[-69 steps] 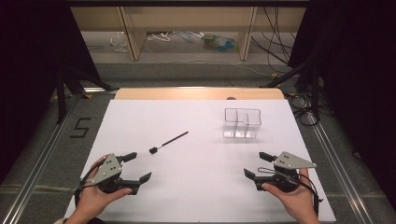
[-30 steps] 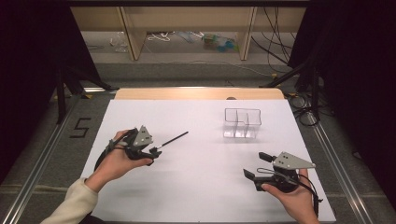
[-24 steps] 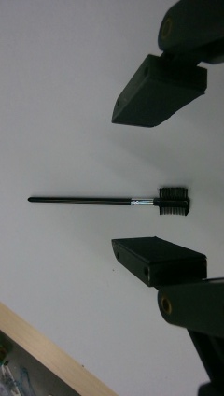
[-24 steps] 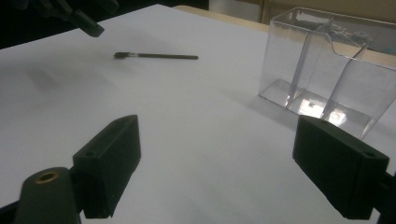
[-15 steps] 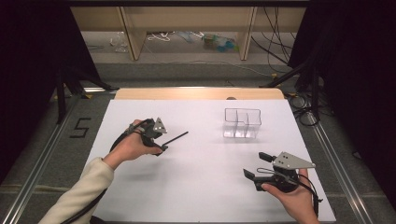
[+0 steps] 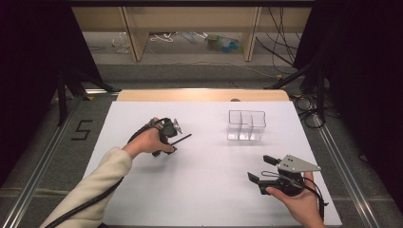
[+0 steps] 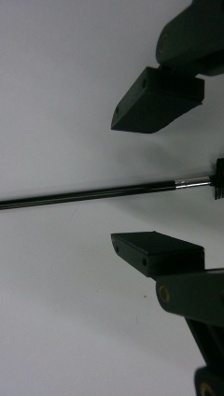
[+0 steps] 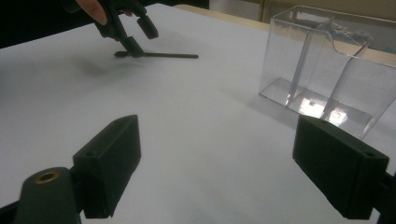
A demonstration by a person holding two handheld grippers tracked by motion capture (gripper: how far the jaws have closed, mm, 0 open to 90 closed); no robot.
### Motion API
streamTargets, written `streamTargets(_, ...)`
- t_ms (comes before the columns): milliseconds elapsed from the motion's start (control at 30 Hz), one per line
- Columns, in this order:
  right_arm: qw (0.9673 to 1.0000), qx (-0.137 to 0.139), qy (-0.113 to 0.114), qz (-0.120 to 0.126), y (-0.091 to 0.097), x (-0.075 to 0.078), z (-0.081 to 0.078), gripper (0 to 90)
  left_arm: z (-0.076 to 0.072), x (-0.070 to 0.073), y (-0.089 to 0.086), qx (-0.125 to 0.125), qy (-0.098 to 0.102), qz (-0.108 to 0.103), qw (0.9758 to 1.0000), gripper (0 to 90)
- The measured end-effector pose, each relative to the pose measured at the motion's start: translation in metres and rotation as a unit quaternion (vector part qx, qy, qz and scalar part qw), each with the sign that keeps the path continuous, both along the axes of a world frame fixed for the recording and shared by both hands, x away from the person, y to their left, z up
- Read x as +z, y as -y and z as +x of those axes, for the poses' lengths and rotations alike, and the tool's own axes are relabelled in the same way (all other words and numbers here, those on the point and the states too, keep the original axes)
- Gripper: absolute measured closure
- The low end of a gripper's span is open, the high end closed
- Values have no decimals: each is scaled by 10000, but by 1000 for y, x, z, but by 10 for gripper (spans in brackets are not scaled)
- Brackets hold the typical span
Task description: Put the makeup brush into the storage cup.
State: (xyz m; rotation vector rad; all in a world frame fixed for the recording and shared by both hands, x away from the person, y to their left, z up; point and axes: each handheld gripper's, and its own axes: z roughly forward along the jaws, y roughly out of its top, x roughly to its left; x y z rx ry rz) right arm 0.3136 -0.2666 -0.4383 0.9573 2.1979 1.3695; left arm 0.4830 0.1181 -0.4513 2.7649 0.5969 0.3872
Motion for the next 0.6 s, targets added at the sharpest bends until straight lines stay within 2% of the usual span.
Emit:
streamTargets(67,10000,26,-23,50,-1,-1,0,165,4,-1,2,-28,-109,145,9998,396)
streamTargets(100,10000,1,42,-38,0,-1,1,165,5,-2,3,-33,-126,174,9998,397)
streamTargets(133,10000,17,-42,-9,0,-1,0,165,7,-2,3,-68,-154,229,9996,400)
streamTargets(167,10000,12,-41,83,-2,-1,0,165,8,-3,4,-75,-170,232,9996,406)
streamTargets(233,10000,16,34,50,-1,-1,0,165,10,-4,5,-54,-197,275,9994,413)
streamTargets(267,10000,33,-86,-5,0,0,-1,165,11,-4,5,-55,-204,291,9994,422)
streamTargets(300,9999,37,-108,2,0,0,-1,165,12,-5,6,-80,-243,314,9992,430)
streamTargets(333,10000,21,-7,-14,0,0,0,165,12,-5,6,-73,-262,318,9991,439)
streamTargets(367,10000,34,-48,69,-1,-1,0,165,13,-6,6,-90,-320,342,9989,455)
streamTargets(467,10000,31,-50,80,-2,-1,0,165,14,-6,6,-128,-358,341,9987,468)
streamTargets(500,10000,39,72,45,-1,-2,1,165,15,-6,7,-136,-368,337,9987,472)
streamTargets(600,10000,56,63,38,-1,-2,1,165,16,-6,7,-139,-487,322,9982,515)
